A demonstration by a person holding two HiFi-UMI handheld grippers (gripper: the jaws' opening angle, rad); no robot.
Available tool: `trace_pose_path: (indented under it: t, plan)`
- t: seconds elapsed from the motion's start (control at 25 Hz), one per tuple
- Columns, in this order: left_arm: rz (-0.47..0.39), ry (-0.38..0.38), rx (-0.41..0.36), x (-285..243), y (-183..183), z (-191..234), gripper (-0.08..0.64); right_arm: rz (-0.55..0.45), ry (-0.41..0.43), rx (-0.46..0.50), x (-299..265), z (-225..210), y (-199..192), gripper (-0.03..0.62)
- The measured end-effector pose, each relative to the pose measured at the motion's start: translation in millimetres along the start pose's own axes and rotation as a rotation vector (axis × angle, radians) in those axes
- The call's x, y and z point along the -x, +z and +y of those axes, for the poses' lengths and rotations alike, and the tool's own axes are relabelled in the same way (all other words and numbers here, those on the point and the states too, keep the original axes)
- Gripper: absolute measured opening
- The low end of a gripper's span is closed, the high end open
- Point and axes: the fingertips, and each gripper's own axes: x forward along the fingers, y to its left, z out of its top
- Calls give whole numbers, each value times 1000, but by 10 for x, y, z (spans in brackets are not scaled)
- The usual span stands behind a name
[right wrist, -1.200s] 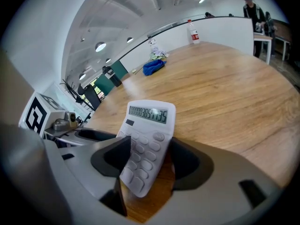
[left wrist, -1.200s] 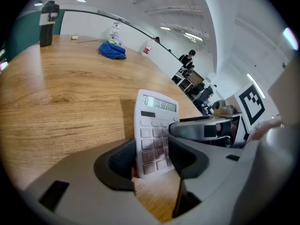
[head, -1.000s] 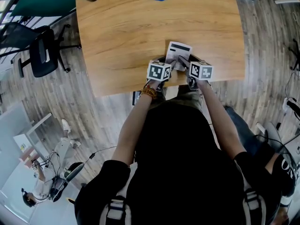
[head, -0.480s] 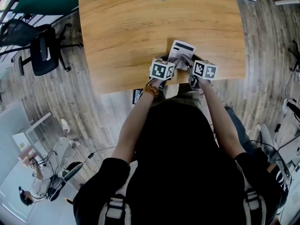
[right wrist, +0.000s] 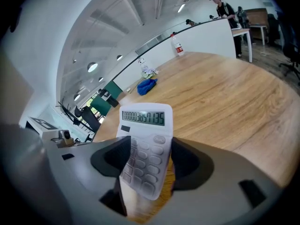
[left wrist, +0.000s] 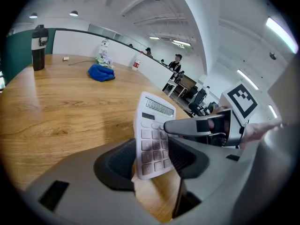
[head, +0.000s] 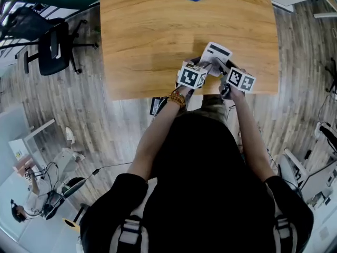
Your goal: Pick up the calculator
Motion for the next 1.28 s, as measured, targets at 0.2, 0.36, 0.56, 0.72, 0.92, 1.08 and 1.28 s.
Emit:
trace_pose_path:
  t: [0.2, 0.36, 0.56, 0.72, 0.92, 1.08, 1.28]
  plan:
    - [-43, 7, -20, 159, 160, 7, 244, -44, 6, 8, 73, 187, 125, 287]
    - [-101, 8, -41, 304, 410, -109, 244, -93, 11, 11, 216, 294, 322, 288]
    - [-155, 41, -78, 363, 641, -236, 244, -116, 37, 42, 397, 361, 501, 296]
    - [-195, 57, -93, 389, 848, -440, 244, -127, 68, 75, 575, 348, 723, 299]
    - [-264, 63, -113, 463, 1249, -554, 244, -165, 118, 107, 630, 401, 1081, 299]
    - [-306, 77, -155, 483, 1531, -700, 244, -207, 159, 146, 773, 449, 1398, 295]
    - [-361, 113, -188, 538, 1815, -775, 244, -256, 204, 195, 878, 540, 1684, 298]
